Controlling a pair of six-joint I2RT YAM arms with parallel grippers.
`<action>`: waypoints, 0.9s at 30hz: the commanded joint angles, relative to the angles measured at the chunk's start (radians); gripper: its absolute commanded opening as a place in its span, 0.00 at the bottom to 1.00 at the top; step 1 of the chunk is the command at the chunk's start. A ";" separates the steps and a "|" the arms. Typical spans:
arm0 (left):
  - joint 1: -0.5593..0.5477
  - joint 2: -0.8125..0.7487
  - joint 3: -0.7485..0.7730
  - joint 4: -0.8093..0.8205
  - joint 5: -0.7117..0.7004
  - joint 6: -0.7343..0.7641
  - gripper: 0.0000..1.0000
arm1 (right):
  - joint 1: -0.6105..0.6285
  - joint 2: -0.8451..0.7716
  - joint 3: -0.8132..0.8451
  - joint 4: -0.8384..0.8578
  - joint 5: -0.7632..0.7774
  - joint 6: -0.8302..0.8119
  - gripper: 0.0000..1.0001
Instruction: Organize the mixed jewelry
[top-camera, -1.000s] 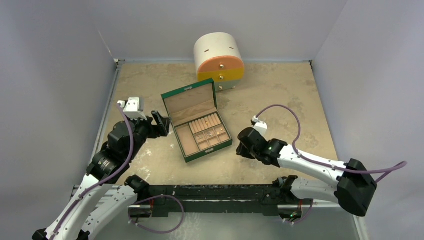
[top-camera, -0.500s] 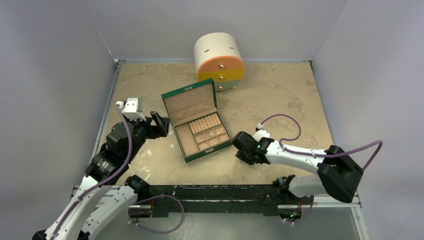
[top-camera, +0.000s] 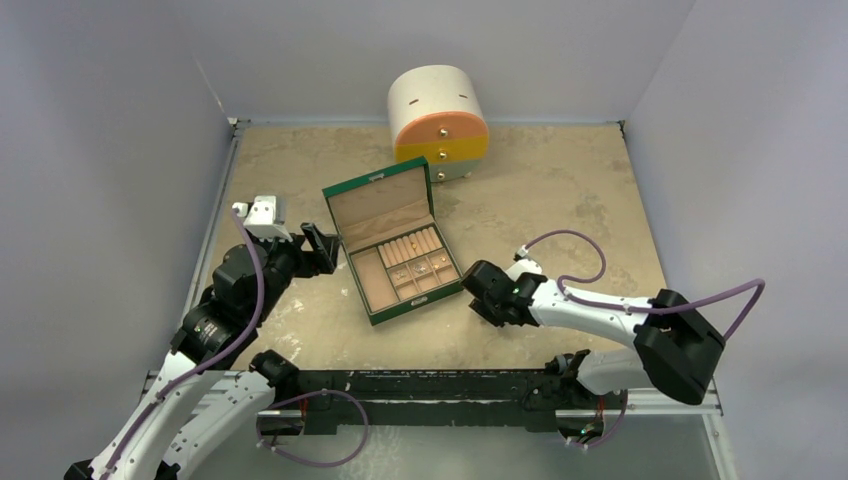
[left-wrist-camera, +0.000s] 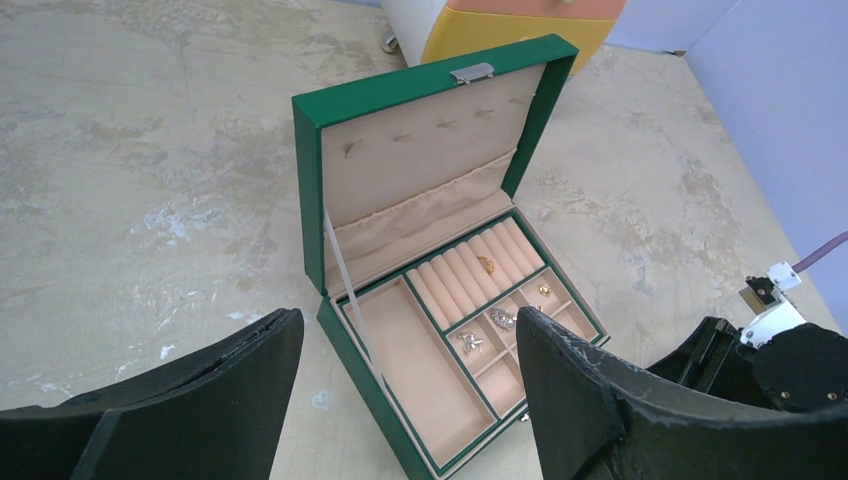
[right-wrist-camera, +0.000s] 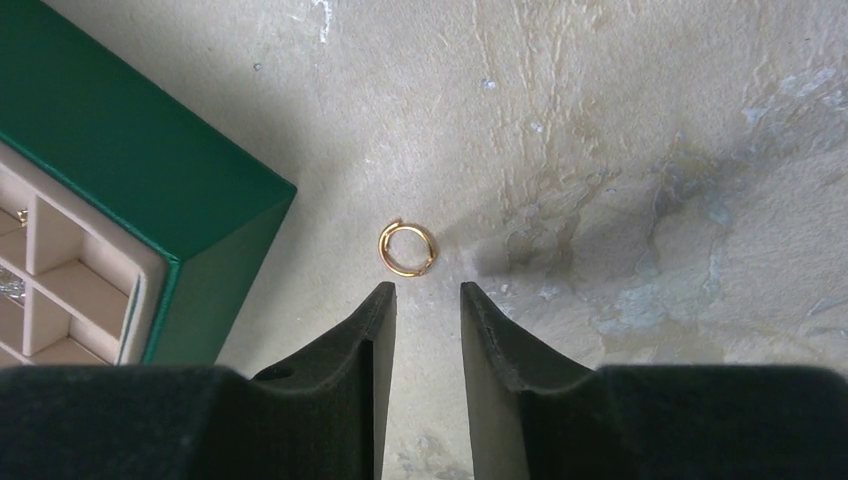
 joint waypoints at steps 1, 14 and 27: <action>0.009 -0.003 0.009 0.024 0.012 0.015 0.78 | 0.005 0.024 0.054 -0.035 0.041 0.044 0.32; 0.009 -0.006 0.008 0.023 0.012 0.015 0.78 | 0.005 0.088 0.073 -0.053 0.040 0.054 0.26; 0.009 0.001 0.009 0.024 0.011 0.015 0.78 | 0.004 0.129 0.080 -0.085 0.057 0.068 0.24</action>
